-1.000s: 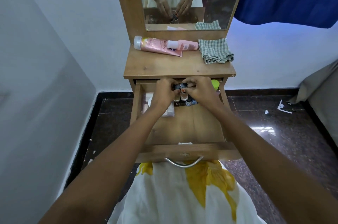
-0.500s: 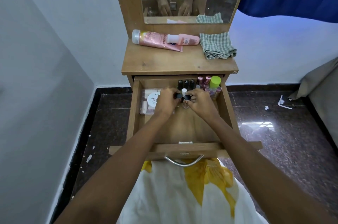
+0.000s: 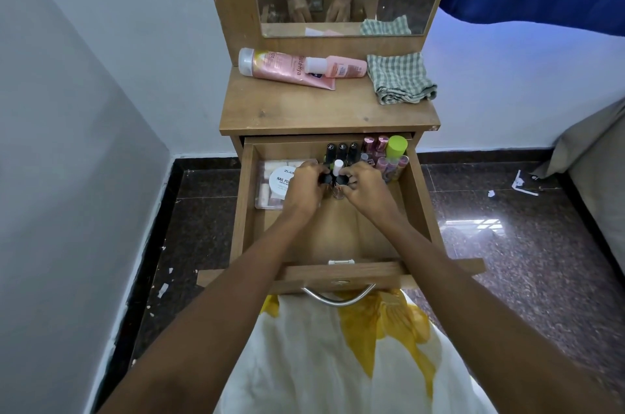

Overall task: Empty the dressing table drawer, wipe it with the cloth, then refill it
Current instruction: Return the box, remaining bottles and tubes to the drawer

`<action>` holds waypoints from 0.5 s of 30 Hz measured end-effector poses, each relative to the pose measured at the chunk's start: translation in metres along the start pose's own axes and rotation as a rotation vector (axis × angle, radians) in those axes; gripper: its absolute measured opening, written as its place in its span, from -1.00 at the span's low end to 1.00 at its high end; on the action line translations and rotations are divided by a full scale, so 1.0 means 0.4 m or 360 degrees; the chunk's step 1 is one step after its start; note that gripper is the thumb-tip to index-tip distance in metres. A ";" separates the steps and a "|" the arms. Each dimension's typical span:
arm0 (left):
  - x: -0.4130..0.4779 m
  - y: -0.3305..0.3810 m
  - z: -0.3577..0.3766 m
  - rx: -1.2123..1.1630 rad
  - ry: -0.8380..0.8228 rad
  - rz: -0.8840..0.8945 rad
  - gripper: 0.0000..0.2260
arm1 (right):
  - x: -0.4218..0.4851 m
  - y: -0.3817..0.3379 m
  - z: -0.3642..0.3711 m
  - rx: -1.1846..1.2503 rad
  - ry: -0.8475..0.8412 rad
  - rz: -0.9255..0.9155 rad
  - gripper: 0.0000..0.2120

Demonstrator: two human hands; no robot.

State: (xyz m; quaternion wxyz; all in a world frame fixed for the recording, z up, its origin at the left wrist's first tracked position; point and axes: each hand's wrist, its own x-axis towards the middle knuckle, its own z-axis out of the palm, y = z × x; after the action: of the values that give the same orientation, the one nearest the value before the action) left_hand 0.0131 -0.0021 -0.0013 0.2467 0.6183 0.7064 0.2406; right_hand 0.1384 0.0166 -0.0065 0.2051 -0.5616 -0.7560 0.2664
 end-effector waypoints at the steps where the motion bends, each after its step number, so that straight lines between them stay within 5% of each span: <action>1: 0.000 0.000 0.002 0.0001 0.0002 0.0002 -0.72 | 0.000 0.000 0.002 -0.0004 0.0004 0.0001 -0.67; 15: -0.016 0.006 0.002 -0.0096 0.0069 -0.0003 -0.70 | 0.001 0.001 0.014 0.0085 0.0068 0.0060 -0.72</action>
State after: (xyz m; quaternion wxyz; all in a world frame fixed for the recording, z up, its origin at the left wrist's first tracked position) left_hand 0.0160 -0.0080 0.0000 0.2501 0.6045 0.7046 0.2749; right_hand 0.1352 0.0159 -0.0109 0.2310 -0.5758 -0.7333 0.2782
